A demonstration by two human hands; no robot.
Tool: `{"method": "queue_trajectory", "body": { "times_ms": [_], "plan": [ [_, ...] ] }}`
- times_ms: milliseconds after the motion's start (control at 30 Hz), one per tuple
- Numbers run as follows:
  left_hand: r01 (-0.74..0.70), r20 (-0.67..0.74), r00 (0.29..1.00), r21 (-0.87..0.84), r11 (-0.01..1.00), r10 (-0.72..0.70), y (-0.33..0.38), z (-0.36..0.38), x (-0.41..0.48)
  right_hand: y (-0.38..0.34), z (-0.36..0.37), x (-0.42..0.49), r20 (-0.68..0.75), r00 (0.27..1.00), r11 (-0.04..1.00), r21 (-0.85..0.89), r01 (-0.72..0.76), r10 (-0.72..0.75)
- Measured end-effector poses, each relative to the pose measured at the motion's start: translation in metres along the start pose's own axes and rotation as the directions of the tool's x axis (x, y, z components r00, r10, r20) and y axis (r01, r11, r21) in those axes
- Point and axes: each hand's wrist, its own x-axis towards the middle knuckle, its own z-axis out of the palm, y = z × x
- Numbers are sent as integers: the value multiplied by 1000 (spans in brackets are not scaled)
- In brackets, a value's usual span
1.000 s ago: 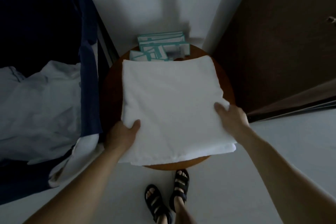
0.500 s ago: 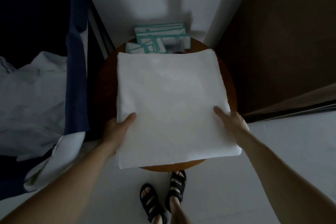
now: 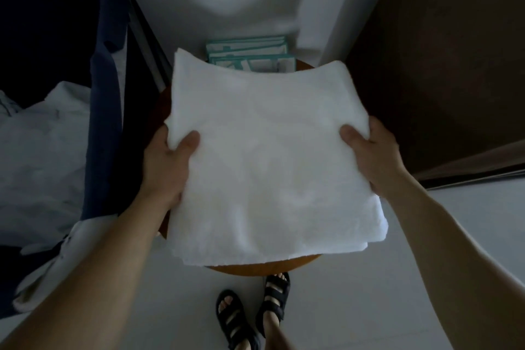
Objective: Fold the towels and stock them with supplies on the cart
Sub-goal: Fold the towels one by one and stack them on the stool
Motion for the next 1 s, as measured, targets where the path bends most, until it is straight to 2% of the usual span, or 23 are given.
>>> {"method": "queue_trajectory", "body": {
  "times_ms": [67, 133, 233, 300, 400, 500, 567, 633, 733, 833, 933, 1000],
  "plan": [
    [-7, -16, 1000, 11, 1000, 7, 0, -3, 5, -2, -5, 4, -24, 1000, 999, 49, -7, 8],
    [9, -25, 1000, 52, 999, -8, -10, 1, 13, 3, 1, 10, 14, 999, 998, 47, -53, 52],
    [200, -37, 980, 118, 973, -197, -34, 5, 17, 23, 16, 11, 97, 972, 977, -26, -214, 215],
    [311, -27, 950, 90, 946, -310, -46, -1, 12, 36, 17, 6, 111, 947, 953, -24, -302, 303],
    [342, 9, 939, 112, 933, -345, -51, -16, -2, 47, 2, -4, 139, 920, 929, 1, -371, 367],
    [401, 90, 904, 162, 902, -418, -61, -27, -27, 59, -9, -26, 191, 887, 908, -97, -408, 420],
    [411, 91, 896, 203, 889, -435, -67, -28, -41, 64, -5, -38, 180, 886, 900, -178, -398, 428],
    [353, 31, 927, 260, 899, -373, -64, -25, -47, 57, -1, -42, 125, 911, 907, -215, -362, 393],
    [183, -92, 983, 361, 914, -160, -43, -16, -48, 33, -3, -42, 57, 958, 953, -139, -270, 280],
    [65, -152, 988, 288, 955, -22, -22, -20, -50, 8, -15, -52, 10, 984, 984, 21, -177, 177],
    [-19, -166, 984, 237, 971, 60, -25, -30, -55, 4, -25, -62, 4, 992, 984, 122, -127, 128],
    [15, -154, 988, 275, 961, 29, -50, -30, -62, 24, -25, -66, 9, 985, 976, 132, -174, 175]
  ]
}}
